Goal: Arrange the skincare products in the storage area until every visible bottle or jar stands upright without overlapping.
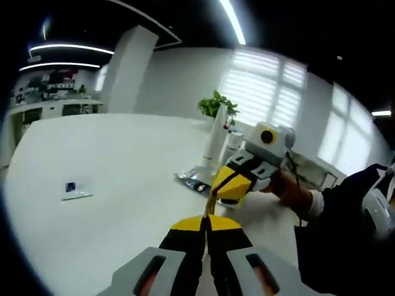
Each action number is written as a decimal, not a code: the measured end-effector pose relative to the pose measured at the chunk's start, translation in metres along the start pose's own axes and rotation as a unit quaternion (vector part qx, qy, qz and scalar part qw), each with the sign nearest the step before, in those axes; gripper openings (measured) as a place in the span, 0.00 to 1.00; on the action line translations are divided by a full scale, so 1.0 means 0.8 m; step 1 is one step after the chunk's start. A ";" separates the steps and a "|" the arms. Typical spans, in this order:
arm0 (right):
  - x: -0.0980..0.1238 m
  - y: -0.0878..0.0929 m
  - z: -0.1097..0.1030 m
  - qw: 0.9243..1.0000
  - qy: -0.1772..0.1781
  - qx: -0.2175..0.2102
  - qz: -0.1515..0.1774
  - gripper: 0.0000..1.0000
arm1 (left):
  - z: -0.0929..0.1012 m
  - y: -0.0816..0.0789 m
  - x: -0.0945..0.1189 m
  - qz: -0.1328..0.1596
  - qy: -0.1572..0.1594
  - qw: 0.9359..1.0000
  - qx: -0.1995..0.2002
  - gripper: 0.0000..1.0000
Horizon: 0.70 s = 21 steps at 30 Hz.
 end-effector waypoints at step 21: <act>0.036 0.025 0.010 0.998 0.046 -0.012 -0.042 0.00 | 0.009 0.005 -0.046 -0.028 -0.012 0.999 -0.045 0.00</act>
Point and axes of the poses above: the point that each gripper's makers call its tool centre point, and the gripper's own axes: x roughly backward along the fingers, z roughly to its right, y roughly out of its underside, the point moved 7 cm from there along x, roughly backward along the fingers
